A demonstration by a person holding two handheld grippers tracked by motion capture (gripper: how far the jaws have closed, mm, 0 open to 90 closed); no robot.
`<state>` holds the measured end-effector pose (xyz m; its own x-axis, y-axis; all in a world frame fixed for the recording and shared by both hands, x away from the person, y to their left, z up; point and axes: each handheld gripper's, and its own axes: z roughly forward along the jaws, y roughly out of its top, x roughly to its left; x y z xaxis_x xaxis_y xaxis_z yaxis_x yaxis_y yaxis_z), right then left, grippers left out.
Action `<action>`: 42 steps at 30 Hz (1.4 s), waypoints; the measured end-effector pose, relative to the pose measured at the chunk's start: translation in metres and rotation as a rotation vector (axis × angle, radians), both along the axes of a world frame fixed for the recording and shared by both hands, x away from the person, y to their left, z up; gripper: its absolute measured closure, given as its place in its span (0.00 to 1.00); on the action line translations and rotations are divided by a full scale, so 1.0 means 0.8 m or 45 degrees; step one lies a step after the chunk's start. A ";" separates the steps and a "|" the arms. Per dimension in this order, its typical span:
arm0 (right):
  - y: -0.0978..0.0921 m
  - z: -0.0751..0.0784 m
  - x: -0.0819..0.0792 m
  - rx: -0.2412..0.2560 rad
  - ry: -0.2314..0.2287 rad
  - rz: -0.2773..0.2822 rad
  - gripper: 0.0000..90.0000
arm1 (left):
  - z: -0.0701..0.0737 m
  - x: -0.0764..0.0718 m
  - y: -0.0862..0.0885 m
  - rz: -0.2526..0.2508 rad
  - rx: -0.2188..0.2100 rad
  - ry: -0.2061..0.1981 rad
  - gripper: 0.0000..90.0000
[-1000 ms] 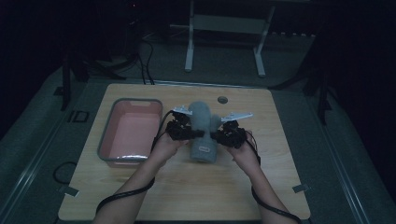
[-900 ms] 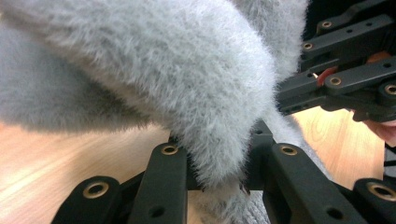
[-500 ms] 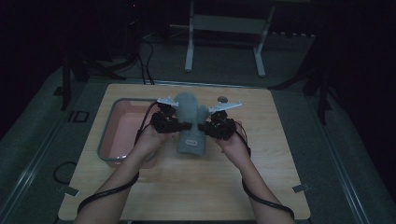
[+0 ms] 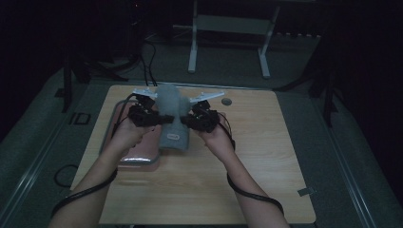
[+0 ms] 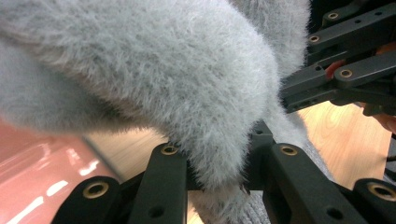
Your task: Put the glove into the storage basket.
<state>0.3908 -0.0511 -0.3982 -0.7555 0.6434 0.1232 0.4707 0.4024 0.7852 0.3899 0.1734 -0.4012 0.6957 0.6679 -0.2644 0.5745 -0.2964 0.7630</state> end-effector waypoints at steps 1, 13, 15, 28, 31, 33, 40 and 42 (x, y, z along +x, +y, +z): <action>0.006 0.002 0.000 0.001 0.001 0.006 0.89 | 0.002 0.000 0.006 0.006 0.005 0.007 0.85; 0.089 0.001 0.011 -0.013 0.030 0.077 0.89 | 0.004 -0.004 0.082 0.104 0.058 0.055 0.85; 0.103 -0.001 0.015 -0.027 0.037 0.095 0.89 | -0.001 -0.001 0.098 0.114 0.030 0.080 0.84; 0.158 -0.078 0.032 -0.152 0.169 0.067 0.89 | -0.086 0.014 0.122 0.171 0.100 0.234 0.84; 0.164 -0.097 0.036 -0.205 0.206 0.049 0.89 | -0.104 0.019 0.118 0.184 0.121 0.282 0.84; 0.165 -0.102 0.037 -0.221 0.217 0.045 0.89 | -0.109 0.021 0.117 0.180 0.135 0.292 0.84; 0.173 -0.126 0.040 -0.321 0.233 0.009 0.88 | -0.130 0.031 0.100 0.203 0.231 0.333 0.84; 0.173 -0.131 0.042 -0.337 0.228 0.002 0.87 | -0.132 0.033 0.098 0.206 0.242 0.337 0.84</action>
<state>0.4241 0.0871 -0.5031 -0.7378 0.6699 0.0827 0.5912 0.5822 0.5581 0.4160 0.2519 -0.5069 0.5013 0.8180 -0.2820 0.7957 -0.3078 0.5217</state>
